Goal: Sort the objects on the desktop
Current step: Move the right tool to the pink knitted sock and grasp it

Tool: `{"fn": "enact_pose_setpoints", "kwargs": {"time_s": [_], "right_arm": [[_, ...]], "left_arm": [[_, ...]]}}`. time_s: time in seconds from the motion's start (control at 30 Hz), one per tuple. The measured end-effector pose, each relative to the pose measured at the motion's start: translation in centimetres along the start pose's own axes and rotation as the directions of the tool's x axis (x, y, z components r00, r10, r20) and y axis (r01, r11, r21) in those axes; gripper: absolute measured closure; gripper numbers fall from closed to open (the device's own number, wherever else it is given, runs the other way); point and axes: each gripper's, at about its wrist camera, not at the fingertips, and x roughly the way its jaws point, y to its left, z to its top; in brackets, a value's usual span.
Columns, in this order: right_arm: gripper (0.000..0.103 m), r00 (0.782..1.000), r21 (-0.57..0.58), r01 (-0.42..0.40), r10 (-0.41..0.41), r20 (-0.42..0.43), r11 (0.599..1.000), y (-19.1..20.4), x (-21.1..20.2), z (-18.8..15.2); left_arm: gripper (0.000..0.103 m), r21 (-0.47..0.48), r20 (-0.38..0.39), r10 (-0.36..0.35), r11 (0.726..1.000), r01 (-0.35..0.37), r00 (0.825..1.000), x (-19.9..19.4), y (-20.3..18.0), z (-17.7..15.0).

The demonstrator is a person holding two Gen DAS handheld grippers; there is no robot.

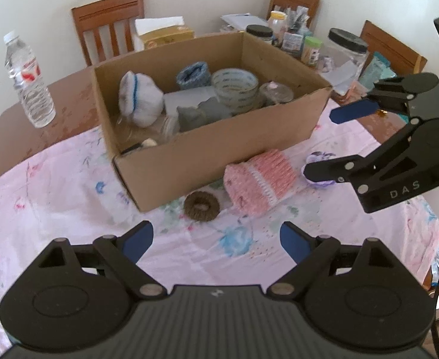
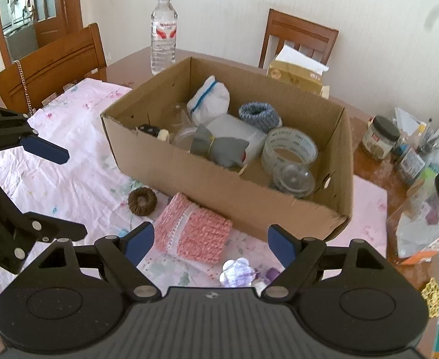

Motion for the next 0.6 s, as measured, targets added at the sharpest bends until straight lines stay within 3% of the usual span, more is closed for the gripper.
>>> {"fn": "enact_pose_setpoints", "kwargs": {"time_s": [0.6], "right_arm": [[0.013, 0.994, 0.085, -0.037, 0.045, -0.096, 0.996, 1.0, 8.1, -0.7]], "left_arm": [[0.011, -0.063, -0.043, 0.015, 0.998, -0.018, 0.999, 2.4, 2.1, -1.0]]}}
